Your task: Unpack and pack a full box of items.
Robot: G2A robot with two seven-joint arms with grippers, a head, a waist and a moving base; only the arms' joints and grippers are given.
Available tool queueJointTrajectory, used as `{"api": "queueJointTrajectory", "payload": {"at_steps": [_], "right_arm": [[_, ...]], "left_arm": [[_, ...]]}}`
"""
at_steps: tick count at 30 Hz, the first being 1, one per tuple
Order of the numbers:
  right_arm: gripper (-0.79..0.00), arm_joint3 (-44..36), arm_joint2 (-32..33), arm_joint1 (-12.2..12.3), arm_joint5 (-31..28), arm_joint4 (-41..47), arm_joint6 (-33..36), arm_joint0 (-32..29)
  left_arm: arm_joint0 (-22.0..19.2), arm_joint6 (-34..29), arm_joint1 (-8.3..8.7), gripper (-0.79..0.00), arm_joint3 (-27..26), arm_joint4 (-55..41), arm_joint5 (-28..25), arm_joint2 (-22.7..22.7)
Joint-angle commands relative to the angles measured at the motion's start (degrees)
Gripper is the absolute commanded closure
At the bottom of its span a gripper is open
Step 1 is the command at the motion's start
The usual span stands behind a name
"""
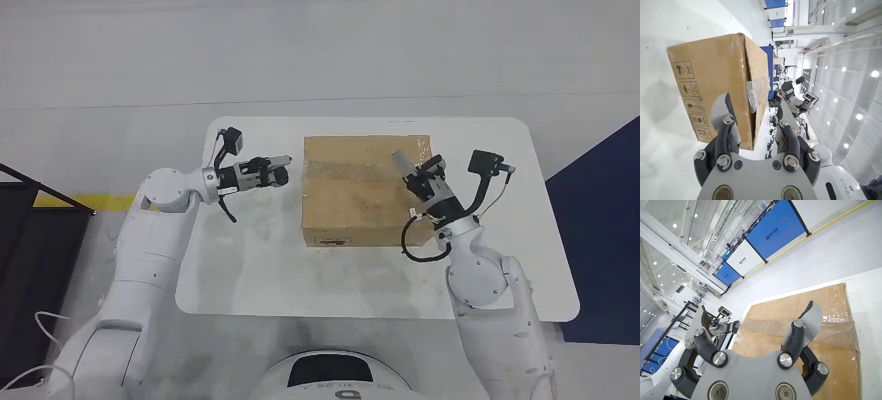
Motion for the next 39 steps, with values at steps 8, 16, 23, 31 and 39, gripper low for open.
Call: {"api": "queueJointTrajectory", "payload": {"at_steps": [8, 16, 23, 31, 39], "right_arm": [[-0.785, 0.0, 0.0, 0.0, 0.0, 0.0, 0.0, 0.0], [-0.785, 0.0, 0.0, 0.0, 0.0, 0.0, 0.0, 0.0], [-0.785, 0.0, 0.0, 0.0, 0.0, 0.0, 0.0, 0.0], [-0.785, 1.48, 0.34, -0.01, 1.17, 1.46, 0.03, 0.56], [-0.785, 4.95, 0.19, -0.11, 5.44, 4.4, 1.78, 3.51]], "left_arm": [[-2.21, -1.48, -0.05, -0.277, 1.86, 0.43, -0.58, 2.74], [-2.54, -3.68, 0.45, 0.0, -0.01, -0.64, -4.23, 2.74], [-0.19, -4.24, 1.55, 0.0, -4.87, 2.53, -5.77, 2.1], [3.01, -0.82, 2.84, 0.0, -9.91, 6.21, -6.31, 0.02], [4.65, 0.57, 3.45, 0.0, -12.68, 7.87, -5.9, 0.5]]}}
